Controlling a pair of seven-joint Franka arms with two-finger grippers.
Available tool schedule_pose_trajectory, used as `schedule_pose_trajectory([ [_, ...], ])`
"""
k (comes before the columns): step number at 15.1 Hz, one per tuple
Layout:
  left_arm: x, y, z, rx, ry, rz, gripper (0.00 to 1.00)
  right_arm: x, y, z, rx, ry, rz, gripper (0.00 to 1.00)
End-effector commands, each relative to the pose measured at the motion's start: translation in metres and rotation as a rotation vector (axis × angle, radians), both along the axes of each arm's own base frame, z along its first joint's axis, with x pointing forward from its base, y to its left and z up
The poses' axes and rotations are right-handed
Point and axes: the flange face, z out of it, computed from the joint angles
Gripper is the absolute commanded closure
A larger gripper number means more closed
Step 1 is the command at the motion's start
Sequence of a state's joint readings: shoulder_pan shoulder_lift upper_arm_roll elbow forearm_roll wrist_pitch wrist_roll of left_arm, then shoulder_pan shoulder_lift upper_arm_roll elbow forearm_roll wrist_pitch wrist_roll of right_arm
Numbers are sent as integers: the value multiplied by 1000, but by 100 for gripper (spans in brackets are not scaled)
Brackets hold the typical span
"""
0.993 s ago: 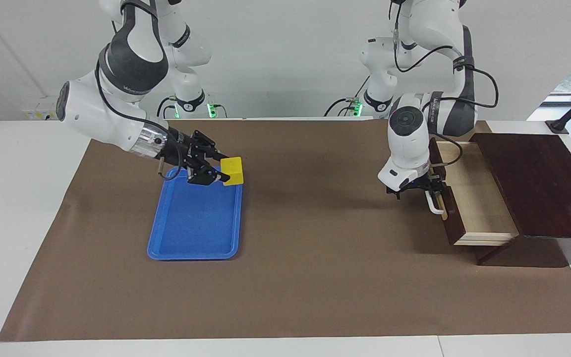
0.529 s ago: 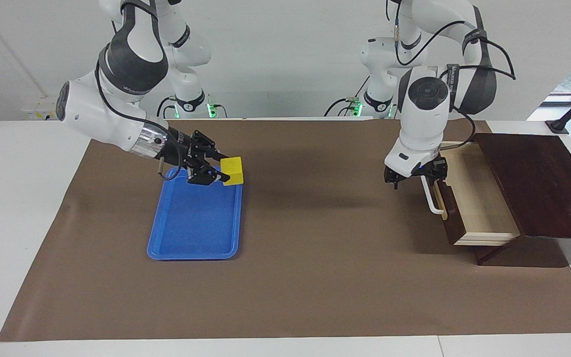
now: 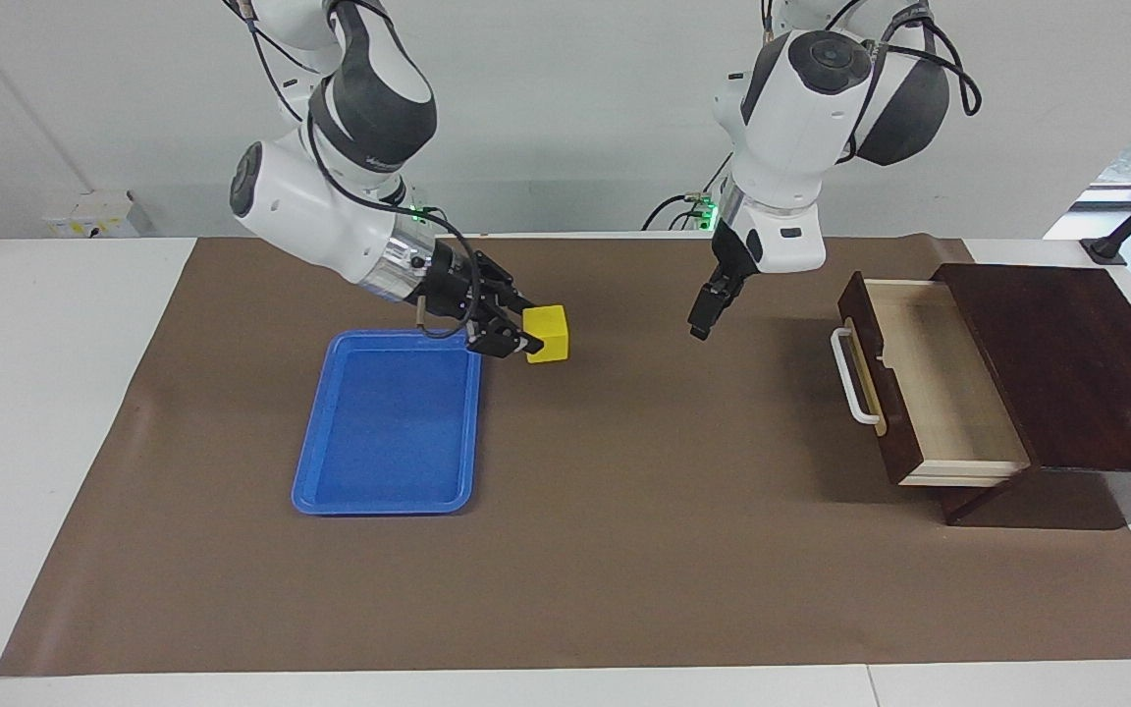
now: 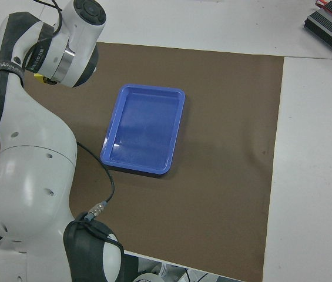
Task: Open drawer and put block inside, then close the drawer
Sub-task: 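Carry the block toward the left gripper while the left gripper approaches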
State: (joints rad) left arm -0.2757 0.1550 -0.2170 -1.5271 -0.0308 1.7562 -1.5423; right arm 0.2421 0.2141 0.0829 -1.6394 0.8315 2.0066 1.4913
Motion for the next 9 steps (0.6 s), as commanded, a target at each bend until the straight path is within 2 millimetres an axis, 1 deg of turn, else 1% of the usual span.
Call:
schedule_pose_trajectory([
  [1, 4, -5, 2, -38, 15, 370, 0, -2, 15, 0, 28, 23, -54, 100],
  [4, 5, -8, -1, -33, 29, 510, 0, -4, 17, -5, 84, 62, -94, 100],
  [5, 3, -15, -4, -22, 26, 540, 0, -5, 18, -6, 87, 68, -94, 100],
  [7, 2, -29, -17, 5, 30, 550, 0, -9, 29, -9, 115, 104, -122, 100],
  [8, 1, -33, -19, 5, 30, 553, 0, -9, 33, -10, 119, 99, -139, 100],
  [9, 1, -34, -19, 4, 31, 559, 0, -16, 48, -13, 114, 94, -127, 100],
])
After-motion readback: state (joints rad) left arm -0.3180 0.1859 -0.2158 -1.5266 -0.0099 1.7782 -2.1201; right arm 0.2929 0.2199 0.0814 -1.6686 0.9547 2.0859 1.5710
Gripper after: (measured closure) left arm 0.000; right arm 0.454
